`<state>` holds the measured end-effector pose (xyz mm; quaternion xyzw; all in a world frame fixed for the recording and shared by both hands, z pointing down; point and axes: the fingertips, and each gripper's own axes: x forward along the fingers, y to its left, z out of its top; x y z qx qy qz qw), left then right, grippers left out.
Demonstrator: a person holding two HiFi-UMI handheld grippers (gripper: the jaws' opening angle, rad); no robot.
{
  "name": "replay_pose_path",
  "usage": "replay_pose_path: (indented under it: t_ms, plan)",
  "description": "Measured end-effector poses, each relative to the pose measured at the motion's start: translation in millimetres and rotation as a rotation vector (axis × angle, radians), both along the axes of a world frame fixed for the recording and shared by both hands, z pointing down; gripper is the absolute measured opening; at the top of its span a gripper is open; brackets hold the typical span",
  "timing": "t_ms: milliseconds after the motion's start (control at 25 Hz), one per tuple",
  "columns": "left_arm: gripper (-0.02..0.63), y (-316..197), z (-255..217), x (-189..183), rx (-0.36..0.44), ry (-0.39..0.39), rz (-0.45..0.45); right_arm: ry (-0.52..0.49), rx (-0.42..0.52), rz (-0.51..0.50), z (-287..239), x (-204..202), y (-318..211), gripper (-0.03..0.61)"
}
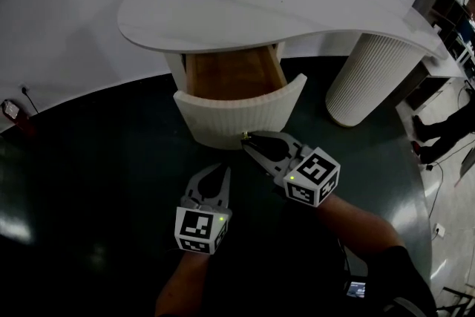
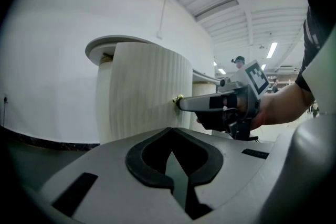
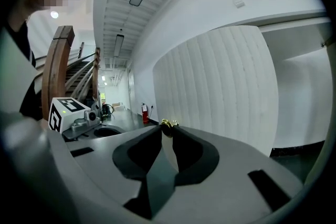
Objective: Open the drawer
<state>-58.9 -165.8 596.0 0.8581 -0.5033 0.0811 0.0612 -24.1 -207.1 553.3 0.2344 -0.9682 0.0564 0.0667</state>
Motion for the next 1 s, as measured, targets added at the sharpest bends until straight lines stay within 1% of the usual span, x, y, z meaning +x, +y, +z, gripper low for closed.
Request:
replay_pose_path:
  t_ms: [200,440,560,880,1000]
  plan:
    - [0.006,4.2,0.0,-0.8,-0.003,-0.001,-0.01,0.003,-0.004,-0.035,-0.4,4.1,14.9,0.063]
    - [0.006,20.4,-3.1,0.6,-0.008,0.05,-0.015,-0.003,-0.027,-0.071,0.9,8.3,32.8,0.061]
    - [0.006,25.6,-6.2,-0.4,-0.009,0.064,-0.017,0.002,-0.042,-0.085,2.4,10.9,39.9,0.061]
    - [0.006,24.8,-10.7,-3.1,-0.008,0.083,-0.029,-0.01,-0.038,-0.11,1.8,11.0,42.5,0.063]
    - [0.006,25.6,-11.5,-1.7,-0.003,0.078,-0.028,-0.009,-0.062,-0.117,3.0,10.5,43.2,0.063]
